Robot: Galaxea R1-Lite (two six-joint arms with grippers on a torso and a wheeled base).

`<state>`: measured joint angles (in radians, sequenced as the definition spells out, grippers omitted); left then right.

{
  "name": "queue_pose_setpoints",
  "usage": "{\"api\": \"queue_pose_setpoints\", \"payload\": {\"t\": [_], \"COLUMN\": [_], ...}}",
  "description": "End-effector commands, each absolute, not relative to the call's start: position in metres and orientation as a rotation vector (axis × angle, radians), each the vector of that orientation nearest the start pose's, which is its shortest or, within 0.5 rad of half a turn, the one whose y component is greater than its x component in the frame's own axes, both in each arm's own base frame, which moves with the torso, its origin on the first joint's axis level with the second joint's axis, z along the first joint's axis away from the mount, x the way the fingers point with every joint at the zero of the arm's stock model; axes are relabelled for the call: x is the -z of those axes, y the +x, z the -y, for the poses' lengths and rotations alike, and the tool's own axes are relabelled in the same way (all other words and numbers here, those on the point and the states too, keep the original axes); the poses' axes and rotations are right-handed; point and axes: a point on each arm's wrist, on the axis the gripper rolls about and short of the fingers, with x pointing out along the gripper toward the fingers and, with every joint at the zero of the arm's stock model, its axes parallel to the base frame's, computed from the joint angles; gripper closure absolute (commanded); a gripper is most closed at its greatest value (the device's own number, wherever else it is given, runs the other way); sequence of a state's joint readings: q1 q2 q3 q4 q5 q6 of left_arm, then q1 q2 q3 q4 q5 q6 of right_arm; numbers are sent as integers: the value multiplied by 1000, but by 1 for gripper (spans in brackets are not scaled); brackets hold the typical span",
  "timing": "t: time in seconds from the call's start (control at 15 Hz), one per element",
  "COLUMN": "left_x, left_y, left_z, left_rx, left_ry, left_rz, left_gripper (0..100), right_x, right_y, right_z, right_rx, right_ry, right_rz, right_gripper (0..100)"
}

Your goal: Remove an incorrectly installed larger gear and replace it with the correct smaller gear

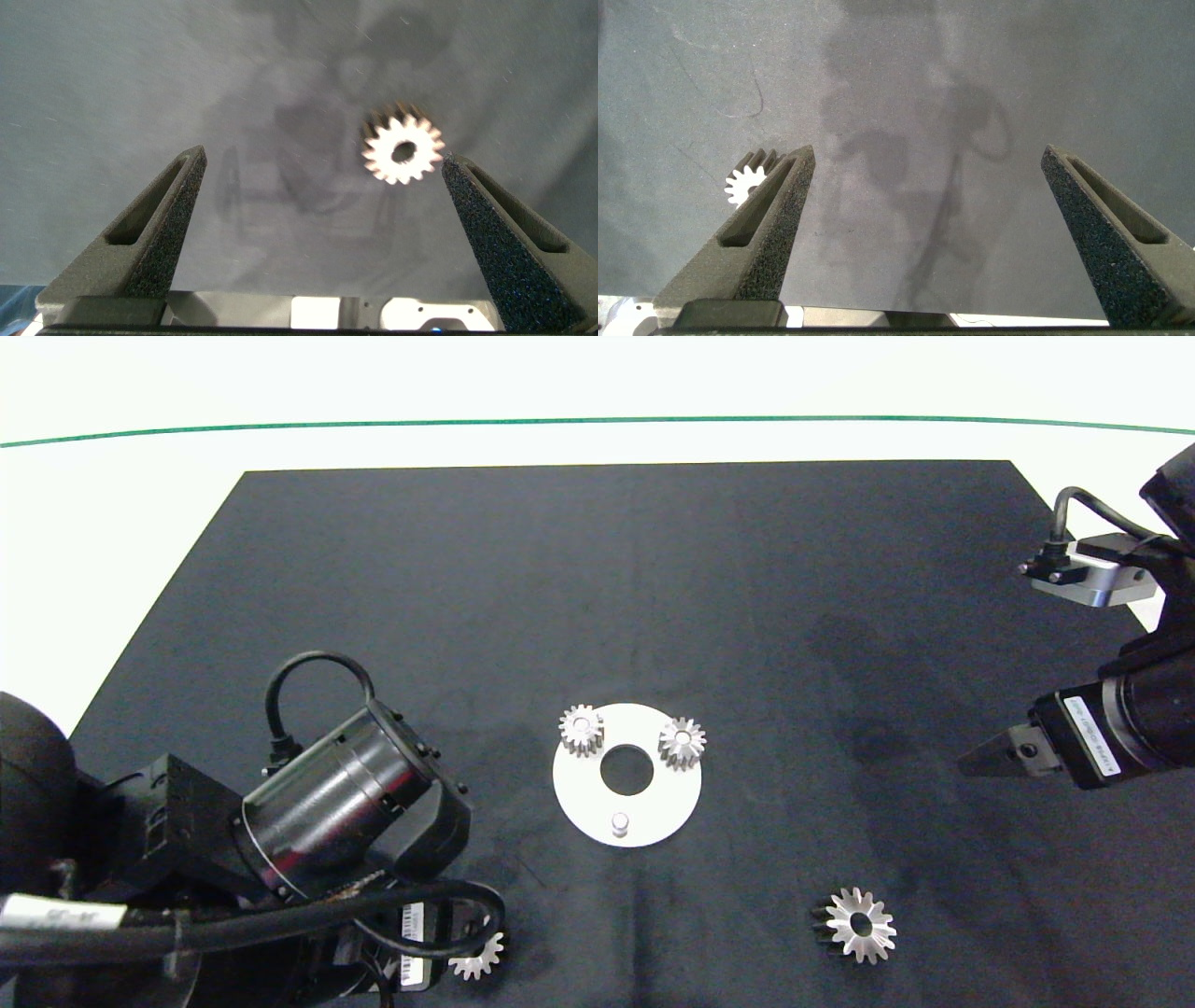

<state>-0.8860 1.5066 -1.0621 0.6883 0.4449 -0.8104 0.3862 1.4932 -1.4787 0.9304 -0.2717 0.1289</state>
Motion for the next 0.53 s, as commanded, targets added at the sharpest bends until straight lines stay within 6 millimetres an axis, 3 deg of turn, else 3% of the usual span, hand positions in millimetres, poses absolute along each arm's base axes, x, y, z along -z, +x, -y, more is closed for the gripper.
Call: {"api": "queue_pose_setpoints", "payload": {"t": [0.07,0.53], "left_x": [-193,-172], "left_y": [136,142], "left_z": [176,196], "left_rx": [32,52], "left_ry": [-19,-49], "left_rz": [-981,-966], "left_gripper": [0,0], "right_x": [-289,-291], "right_y": [198,196], "right_z": [-74,-73], "right_rx": [-46,-47], "right_ry": [-187,-185], "right_rz": [-903,-893], "right_gripper": [0,0]}}
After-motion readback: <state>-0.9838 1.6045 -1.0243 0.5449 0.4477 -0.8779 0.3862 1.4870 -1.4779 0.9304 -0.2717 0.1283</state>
